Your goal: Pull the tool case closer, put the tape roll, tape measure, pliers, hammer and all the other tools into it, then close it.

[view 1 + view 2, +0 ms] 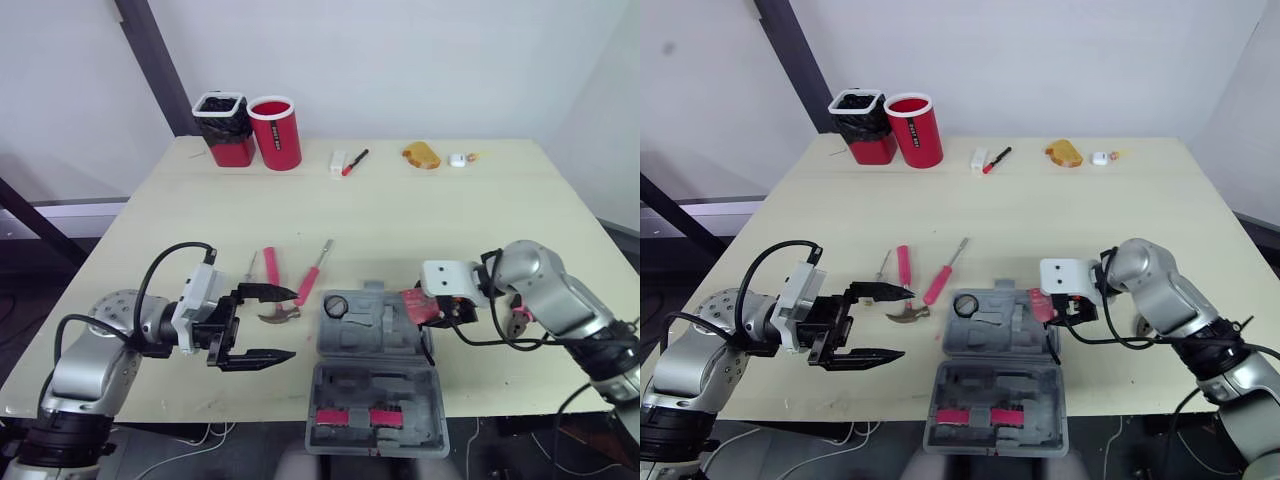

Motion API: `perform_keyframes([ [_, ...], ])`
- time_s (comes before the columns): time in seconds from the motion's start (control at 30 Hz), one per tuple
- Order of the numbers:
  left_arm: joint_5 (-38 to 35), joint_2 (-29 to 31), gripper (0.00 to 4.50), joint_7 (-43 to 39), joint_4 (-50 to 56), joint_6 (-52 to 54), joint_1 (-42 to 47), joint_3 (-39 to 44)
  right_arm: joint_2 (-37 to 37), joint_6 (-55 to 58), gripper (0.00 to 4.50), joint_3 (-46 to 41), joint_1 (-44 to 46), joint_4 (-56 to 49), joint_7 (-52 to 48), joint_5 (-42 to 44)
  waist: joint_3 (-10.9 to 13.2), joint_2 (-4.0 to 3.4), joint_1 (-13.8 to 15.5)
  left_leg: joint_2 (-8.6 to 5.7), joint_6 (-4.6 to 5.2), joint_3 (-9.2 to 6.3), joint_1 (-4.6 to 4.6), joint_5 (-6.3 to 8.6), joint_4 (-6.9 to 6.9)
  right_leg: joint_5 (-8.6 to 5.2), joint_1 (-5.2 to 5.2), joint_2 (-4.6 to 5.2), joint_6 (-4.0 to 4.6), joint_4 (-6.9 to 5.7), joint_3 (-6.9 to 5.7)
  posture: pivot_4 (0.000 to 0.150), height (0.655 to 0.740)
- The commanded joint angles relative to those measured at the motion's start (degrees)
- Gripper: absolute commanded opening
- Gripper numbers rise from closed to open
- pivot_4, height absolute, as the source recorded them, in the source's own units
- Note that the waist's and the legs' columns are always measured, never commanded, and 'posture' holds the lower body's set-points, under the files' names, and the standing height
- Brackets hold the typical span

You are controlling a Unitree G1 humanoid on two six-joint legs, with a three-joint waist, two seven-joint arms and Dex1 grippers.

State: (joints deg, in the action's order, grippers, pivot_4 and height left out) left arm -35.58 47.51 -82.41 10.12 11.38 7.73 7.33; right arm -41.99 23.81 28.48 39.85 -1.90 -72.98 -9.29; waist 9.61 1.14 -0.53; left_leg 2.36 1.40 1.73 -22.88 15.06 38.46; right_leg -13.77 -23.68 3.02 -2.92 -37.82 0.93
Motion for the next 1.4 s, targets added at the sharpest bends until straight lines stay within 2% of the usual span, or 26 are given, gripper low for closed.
perform_keyframes([
  [0.03,-0.2,0.0,4.5,1.0,1.3,-0.8,-0.5,1.7,1.3,4.6,3.09,3.6,2.9,0.6,0.0,-5.0,0.0,0.0,0.0,0.0,0.0,0.01,0.0,0.0,0.0,0.0,0.0,0.0,0.0,0.0,0.0,0.15,0.7371],
  [0.3,-0.6,0.3,4.5,2.1,2.8,-0.6,-2.4,2.9,5.6,9.8,3.09,8.9,3.9,2.8,1.6,-10.9,0.0,-0.01,-0.2,0.0,0.0,0.01,0.0,0.0,-0.01,0.0,-0.02,0.0,0.01,-0.02,0.01,0.15,0.7371],
  [0.77,-0.9,0.3,4.5,2.4,3.5,-0.4,-3.6,3.1,9.9,12.8,3.09,8.0,3.6,3.9,5.9,-13.0,0.0,-0.01,-0.4,0.0,0.0,-0.02,0.03,0.0,-0.01,0.01,-0.02,-0.01,0.01,-0.05,0.0,0.15,0.7371],
  [0.8,-0.9,0.4,4.5,2.4,3.5,-0.4,-3.7,3.1,9.9,12.8,4.1,7.7,3.6,3.8,6.0,-12.8,0.0,-0.01,-0.4,0.0,0.0,-0.02,0.03,0.0,-0.01,0.01,-0.02,-0.01,0.01,-0.05,0.0,0.15,0.7371],
  [0.83,-0.9,0.4,4.5,2.3,3.5,-0.4,-3.8,3.1,9.8,13.0,4.4,7.4,3.6,3.3,5.8,-12.6,0.0,-0.01,-0.3,0.0,0.0,-0.02,0.03,0.0,-0.01,0.01,-0.02,-0.01,0.01,-0.05,0.0,0.15,0.7371],
  [0.87,-1.0,0.4,4.5,2.3,3.5,-0.4,-3.9,3.1,9.7,13.2,4.48,7.0,3.5,2.8,5.8,-12.2,0.0,-0.01,-0.3,0.0,0.0,-0.01,0.03,0.0,-0.01,0.01,-0.02,-0.01,0.01,-0.05,0.0,0.15,0.7371],
  [1.17,-0.6,0.1,4.5,1.8,2.8,-0.7,-3.5,2.4,5.5,18.6,4.48,0.7,2.3,-7.2,3.7,-7.5,0.0,-0.03,-0.2,0.0,0.0,-0.02,0.01,0.0,-0.02,0.0,-0.02,0.0,0.01,-0.02,-0.01,0.15,0.7371],
  [1.37,-0.2,-0.1,4.5,1.5,2.0,-1.2,-3.2,2.0,7.7,13.5,4.48,-12.5,-5.7,-7.2,11.6,1.3,0.0,-0.01,-0.2,0.0,0.0,-0.04,0.0,0.0,-0.04,0.0,0.0,0.0,0.01,0.0,-0.03,0.15,0.7371],
  [1.4,-0.2,-0.2,4.5,1.5,1.9,-1.2,-3.1,1.9,8.7,12.3,4.24,-14.7,-7.8,-7.3,13.3,3.0,0.0,0.0,-0.2,0.0,0.0,-0.02,0.0,0.0,-0.04,0.0,-0.01,0.0,0.01,0.0,-0.02,0.15,0.7371],
])
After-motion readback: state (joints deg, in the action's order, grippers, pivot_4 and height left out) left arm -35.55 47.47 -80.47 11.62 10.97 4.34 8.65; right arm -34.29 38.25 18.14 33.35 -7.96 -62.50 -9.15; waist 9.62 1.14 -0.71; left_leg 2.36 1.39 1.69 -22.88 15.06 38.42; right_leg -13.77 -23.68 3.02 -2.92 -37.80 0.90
